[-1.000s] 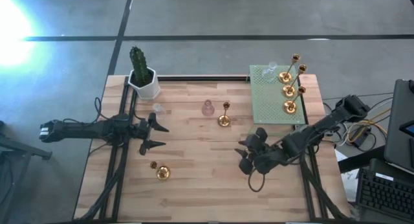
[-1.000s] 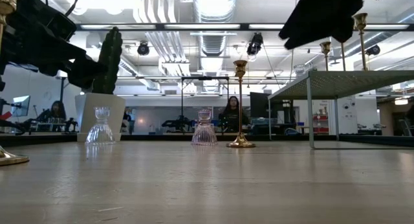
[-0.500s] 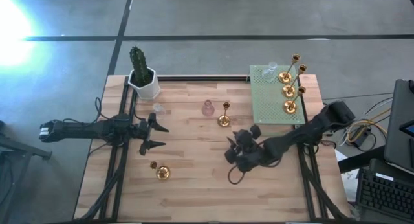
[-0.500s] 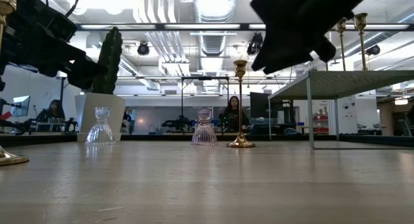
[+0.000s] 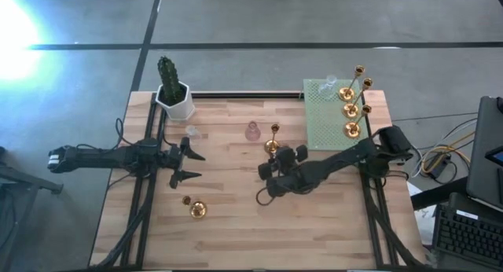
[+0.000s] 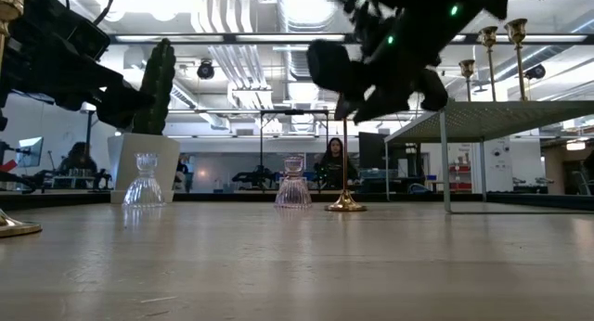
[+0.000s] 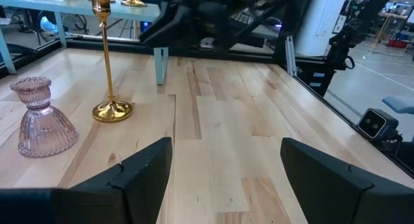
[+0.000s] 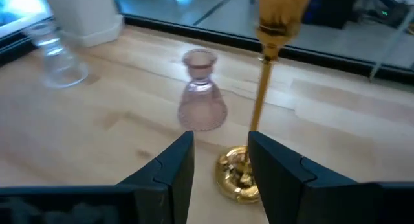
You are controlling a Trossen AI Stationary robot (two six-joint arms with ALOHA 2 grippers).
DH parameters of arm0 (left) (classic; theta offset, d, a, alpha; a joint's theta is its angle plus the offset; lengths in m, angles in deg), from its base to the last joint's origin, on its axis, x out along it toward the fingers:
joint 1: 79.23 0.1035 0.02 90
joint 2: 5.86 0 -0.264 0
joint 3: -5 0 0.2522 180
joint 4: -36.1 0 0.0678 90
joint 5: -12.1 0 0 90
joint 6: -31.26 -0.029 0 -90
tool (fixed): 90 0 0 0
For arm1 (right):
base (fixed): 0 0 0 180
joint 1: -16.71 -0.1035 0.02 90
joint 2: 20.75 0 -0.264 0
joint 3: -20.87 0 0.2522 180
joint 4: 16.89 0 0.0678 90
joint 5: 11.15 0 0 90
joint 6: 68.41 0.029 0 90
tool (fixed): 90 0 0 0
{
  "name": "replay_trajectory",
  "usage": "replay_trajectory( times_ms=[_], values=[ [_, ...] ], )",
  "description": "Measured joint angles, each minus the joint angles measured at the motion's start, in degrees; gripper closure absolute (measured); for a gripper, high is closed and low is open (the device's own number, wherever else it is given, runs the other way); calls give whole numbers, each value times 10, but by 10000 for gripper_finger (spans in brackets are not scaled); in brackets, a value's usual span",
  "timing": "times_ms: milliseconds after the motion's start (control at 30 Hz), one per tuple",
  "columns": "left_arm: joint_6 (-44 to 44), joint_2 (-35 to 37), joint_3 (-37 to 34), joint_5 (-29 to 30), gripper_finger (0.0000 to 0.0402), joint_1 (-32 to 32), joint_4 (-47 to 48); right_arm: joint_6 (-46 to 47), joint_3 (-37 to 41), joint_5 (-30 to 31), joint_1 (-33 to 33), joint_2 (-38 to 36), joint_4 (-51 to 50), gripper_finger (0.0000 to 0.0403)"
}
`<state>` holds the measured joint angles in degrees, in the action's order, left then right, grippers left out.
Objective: Pick & Place candle stick holders
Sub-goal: Put the top gold candle holder on the shelf
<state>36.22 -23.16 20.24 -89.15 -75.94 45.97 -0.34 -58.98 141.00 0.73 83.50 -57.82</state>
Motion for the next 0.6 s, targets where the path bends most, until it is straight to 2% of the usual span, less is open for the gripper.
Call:
replay_trajectory(
  times_ms=[233, 600],
  values=[
    [0, 0, 0, 0, 108, 0, 1, 38, 11, 39, 25, 40, 5, 260],
    [0, 0, 0, 0, 108, 0, 2, 5, 1, 61, 77, 73, 11, 264]
  ],
)
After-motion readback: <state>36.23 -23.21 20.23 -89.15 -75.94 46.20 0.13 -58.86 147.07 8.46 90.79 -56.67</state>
